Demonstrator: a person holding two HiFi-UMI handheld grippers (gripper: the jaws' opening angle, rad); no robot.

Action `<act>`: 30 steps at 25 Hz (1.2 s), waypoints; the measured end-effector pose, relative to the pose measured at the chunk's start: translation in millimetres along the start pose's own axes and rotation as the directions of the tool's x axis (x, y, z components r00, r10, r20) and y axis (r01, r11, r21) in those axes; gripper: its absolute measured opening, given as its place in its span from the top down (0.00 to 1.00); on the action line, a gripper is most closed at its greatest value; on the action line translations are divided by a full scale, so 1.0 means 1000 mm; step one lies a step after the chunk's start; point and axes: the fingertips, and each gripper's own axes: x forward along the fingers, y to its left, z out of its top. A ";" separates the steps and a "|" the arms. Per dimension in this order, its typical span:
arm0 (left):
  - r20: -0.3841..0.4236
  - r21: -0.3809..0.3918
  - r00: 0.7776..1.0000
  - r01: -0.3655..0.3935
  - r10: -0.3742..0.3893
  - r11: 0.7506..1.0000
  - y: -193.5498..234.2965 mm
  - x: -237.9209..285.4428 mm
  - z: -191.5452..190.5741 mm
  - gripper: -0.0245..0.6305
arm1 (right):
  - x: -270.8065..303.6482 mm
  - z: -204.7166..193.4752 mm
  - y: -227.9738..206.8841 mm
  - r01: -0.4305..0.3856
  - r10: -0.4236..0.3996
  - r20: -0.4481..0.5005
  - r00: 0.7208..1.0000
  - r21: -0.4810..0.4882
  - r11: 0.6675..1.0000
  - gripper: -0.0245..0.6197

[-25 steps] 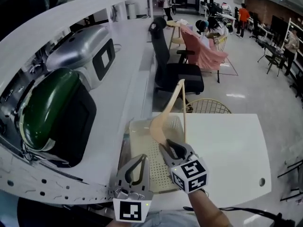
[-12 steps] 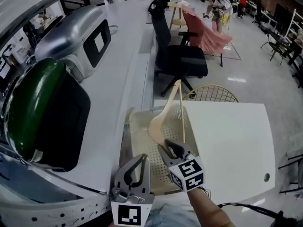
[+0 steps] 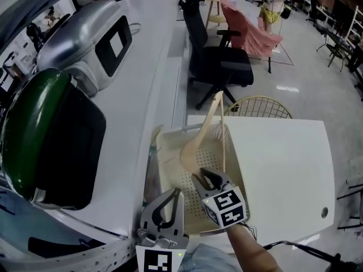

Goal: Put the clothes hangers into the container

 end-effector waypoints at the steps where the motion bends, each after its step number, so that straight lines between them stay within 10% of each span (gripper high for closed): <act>1: -0.012 -0.035 1.000 -0.008 0.008 0.999 -0.001 -0.001 -0.003 0.94 | 0.002 -0.003 0.000 0.001 -0.001 -0.013 1.000 0.004 1.000 0.77; 16: -0.134 -0.343 0.989 -0.110 0.067 0.933 -0.015 -0.011 -0.030 0.94 | -0.043 0.036 0.000 0.016 -0.015 0.125 0.992 -0.008 1.000 0.76; 30: -0.118 -0.313 0.961 -0.276 0.251 0.909 -0.031 -0.023 0.041 0.94 | -0.191 0.091 -0.008 0.028 0.014 0.371 0.929 -0.108 0.994 0.85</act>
